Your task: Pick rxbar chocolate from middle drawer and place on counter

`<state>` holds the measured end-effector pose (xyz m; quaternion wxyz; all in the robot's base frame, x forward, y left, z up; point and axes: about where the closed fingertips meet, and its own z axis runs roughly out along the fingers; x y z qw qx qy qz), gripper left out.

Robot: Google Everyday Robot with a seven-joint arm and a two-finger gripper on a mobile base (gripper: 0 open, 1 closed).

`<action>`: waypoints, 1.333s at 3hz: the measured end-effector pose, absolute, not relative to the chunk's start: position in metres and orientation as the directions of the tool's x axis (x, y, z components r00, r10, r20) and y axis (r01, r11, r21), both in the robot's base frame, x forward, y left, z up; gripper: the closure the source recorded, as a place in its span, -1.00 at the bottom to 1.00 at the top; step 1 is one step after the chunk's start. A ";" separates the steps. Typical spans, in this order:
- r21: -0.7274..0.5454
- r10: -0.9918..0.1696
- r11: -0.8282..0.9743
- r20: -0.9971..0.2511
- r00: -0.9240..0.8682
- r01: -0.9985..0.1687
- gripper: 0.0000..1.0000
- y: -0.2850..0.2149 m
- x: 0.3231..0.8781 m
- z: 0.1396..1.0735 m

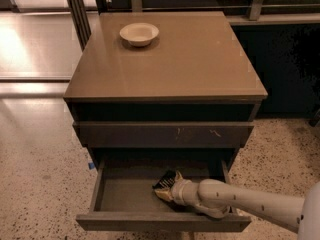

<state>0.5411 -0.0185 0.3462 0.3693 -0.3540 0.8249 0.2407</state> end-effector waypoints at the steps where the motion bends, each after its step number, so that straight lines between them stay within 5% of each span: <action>1: 0.136 -0.406 0.634 -0.780 -0.477 -0.762 1.00 -0.019 0.541 0.346; 4: 0.181 -0.467 0.596 -0.715 -0.521 -0.783 1.00 -0.061 0.565 0.417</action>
Offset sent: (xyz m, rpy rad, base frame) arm -0.0090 -0.0014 0.0887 0.1386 0.1396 0.3530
